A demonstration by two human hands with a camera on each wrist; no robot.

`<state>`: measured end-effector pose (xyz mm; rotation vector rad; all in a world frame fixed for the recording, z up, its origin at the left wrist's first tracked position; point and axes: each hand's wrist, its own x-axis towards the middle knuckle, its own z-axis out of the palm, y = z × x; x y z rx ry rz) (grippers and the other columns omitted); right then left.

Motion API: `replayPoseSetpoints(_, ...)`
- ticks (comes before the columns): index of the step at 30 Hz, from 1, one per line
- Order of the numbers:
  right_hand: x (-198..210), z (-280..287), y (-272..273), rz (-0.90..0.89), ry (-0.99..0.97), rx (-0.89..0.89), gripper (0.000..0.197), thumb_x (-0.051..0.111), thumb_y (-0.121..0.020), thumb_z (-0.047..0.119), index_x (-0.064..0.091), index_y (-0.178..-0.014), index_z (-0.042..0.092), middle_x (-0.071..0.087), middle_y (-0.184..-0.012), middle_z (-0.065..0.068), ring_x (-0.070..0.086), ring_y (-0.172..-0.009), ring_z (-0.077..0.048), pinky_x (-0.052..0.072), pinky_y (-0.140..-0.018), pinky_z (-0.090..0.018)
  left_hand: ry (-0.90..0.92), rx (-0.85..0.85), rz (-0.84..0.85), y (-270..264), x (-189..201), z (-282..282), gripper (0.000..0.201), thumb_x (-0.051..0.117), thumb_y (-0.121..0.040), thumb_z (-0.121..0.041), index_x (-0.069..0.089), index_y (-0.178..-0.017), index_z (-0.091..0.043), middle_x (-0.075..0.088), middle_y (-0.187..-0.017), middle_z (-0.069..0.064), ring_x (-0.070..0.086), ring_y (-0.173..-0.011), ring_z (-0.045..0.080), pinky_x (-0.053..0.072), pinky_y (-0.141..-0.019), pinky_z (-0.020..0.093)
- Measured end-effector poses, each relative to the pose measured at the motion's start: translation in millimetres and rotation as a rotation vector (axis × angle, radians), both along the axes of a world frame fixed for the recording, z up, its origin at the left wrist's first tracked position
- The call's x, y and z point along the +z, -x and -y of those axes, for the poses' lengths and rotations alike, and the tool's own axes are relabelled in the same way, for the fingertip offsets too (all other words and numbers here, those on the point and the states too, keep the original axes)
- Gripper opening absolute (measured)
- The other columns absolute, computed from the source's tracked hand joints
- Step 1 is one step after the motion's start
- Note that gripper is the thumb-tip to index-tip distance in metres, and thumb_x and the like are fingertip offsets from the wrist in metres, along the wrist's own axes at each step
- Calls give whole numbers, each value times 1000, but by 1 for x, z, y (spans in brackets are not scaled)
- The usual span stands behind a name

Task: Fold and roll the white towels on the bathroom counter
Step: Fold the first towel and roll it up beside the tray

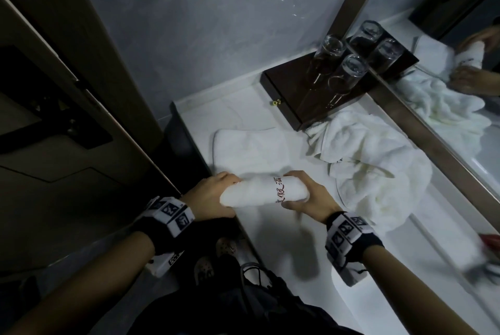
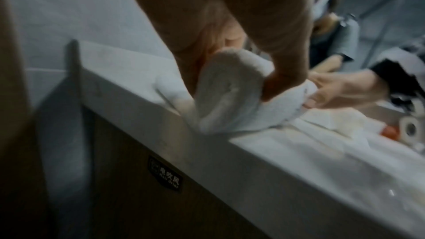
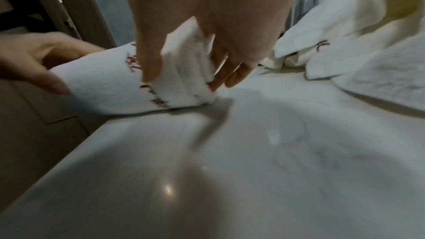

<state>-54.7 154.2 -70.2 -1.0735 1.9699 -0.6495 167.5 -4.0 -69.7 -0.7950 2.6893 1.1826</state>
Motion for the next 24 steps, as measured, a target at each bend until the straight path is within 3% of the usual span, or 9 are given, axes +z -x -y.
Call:
replayPoseSetpoints(1, 0, -1, 4, 85, -47, -16, 55, 83, -65, 23, 52, -104, 44, 65, -101, 11, 59, -94, -6, 42, -77, -7, -59, 31, -10, -2, 0, 4, 66, 77, -64, -21, 53, -125, -16, 57, -122, 1, 55, -107, 14, 39, -88, 18)
replayPoseSetpoints(3, -4, -2, 10, 208, -94, -64, 47, 83, -65, 28, 56, -102, 38, 67, -99, 9, 61, -94, -8, 45, -79, -14, -179, 90, -7, -6, 1, 10, 67, 75, -61, -31, 55, -124, -19, 58, -120, -1, 53, -107, 10, 37, -88, 15)
replayPoseSetpoints(6, -10, 2, 9, 341, -106, -164, 46, 80, -69, 33, 59, -110, 25, 69, -106, 7, 63, -102, -11, 48, -88, -25, -327, 216, -87, -9, 2, 16, 78, 59, -53, -48, 51, -125, -16, 53, -120, -1, 50, -112, 15, 38, -94, 23)
replayPoseSetpoints(9, -15, 6, 4, 408, -88, -310, 47, 74, -71, 44, 63, -111, 24, 69, -111, 6, 63, -104, -11, 46, -94, -30, -342, 408, -170, -6, -3, 19, 57, 68, -78, -27, 45, -128, -15, 48, -128, 8, 48, -117, 23, 38, -103, 34)
replayPoseSetpoints(12, -15, 17, -2, 405, -121, -466, 32, 70, -74, 49, 67, -90, 22, 72, -102, 0, 66, -88, -12, 50, -76, -25, -222, 428, -200, 1, -6, 18, 58, 64, -85, -18, 35, -135, -14, 35, -136, 12, 39, -124, 21, 29, -106, 27)
replayPoseSetpoints(15, -14, 32, -2, 304, -237, -531, 40, 66, -77, 53, 64, -78, 13, 69, -92, -11, 66, -85, -27, 54, -81, -36, 48, 267, -178, 4, -5, 10, 77, 70, -76, -18, 30, -141, -12, 20, -142, 15, 23, -135, 29, 23, -112, 31)
replayPoseSetpoints(19, -9, 43, -2, 295, -330, -578, 60, 61, -78, 59, 59, -98, 2, 64, -89, -14, 60, -70, -25, 52, -62, -31, 390, 70, 81, 9, -9, 3, 96, 73, -69, -20, 17, -147, -22, 2, -153, 19, 5, -141, 38, 20, -114, 51)
replayPoseSetpoints(21, -7, 44, -5, 349, -363, -601, 61, 59, -79, 59, 57, -101, 3, 63, -85, -12, 58, -62, -22, 48, -48, -23, 415, 102, 98, 14, -10, 4, 96, 73, -71, -13, 15, -147, -25, 1, -154, 18, 2, -142, 38, 20, -113, 55)
replayPoseSetpoints(24, -7, 43, -13, 481, -365, -693, 53, 61, -80, 57, 56, -85, 4, 55, -64, -7, 55, -42, -19, 40, -37, -19, 405, 254, 69, 24, -7, 2, 94, 73, -68, -6, 20, -146, -17, 9, -152, 23, 12, -139, 41, 23, -110, 52)
